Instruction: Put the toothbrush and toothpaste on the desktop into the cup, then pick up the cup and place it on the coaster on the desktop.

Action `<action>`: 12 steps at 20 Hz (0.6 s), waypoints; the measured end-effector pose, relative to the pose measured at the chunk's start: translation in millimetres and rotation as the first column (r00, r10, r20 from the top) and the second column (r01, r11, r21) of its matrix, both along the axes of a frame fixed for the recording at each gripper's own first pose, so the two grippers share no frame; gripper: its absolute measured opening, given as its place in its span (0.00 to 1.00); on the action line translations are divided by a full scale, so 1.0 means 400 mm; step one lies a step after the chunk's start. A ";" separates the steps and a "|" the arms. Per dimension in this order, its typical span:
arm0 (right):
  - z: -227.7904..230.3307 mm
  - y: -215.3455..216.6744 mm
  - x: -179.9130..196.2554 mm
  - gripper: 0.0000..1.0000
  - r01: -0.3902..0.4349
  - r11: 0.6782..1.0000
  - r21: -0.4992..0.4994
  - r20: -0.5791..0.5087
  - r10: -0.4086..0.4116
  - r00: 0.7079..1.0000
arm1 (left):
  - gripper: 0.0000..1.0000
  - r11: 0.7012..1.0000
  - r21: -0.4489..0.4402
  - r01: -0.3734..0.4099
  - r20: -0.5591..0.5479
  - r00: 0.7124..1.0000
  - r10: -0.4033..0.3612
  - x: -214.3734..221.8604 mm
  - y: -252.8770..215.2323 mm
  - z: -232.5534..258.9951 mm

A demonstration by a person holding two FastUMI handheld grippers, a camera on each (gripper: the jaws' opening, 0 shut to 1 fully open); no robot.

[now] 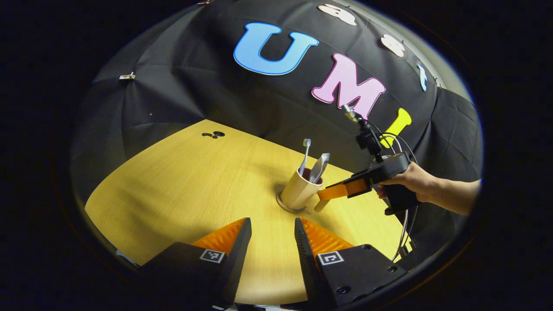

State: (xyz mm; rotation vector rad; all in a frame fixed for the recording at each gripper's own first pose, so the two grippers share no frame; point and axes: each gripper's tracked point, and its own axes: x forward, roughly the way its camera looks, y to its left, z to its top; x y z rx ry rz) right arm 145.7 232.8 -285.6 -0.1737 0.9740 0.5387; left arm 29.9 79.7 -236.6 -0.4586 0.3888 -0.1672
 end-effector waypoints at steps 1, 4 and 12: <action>0.031 -0.005 -0.008 0.57 0.003 1.000 0.023 0.016 -0.004 1.000 | 0.64 1.000 0.000 0.002 0.001 1.000 -0.002 0.003 -0.010 0.015; 0.131 -0.024 -0.028 0.71 0.020 0.995 0.099 0.088 -0.029 0.996 | 0.63 1.000 0.013 0.012 0.012 1.000 -0.012 0.014 -0.042 0.064; 0.365 -0.121 -0.119 0.75 0.067 0.950 0.304 0.232 -0.142 0.962 | 0.63 0.998 0.035 0.046 0.055 0.997 -0.048 0.033 -0.157 0.210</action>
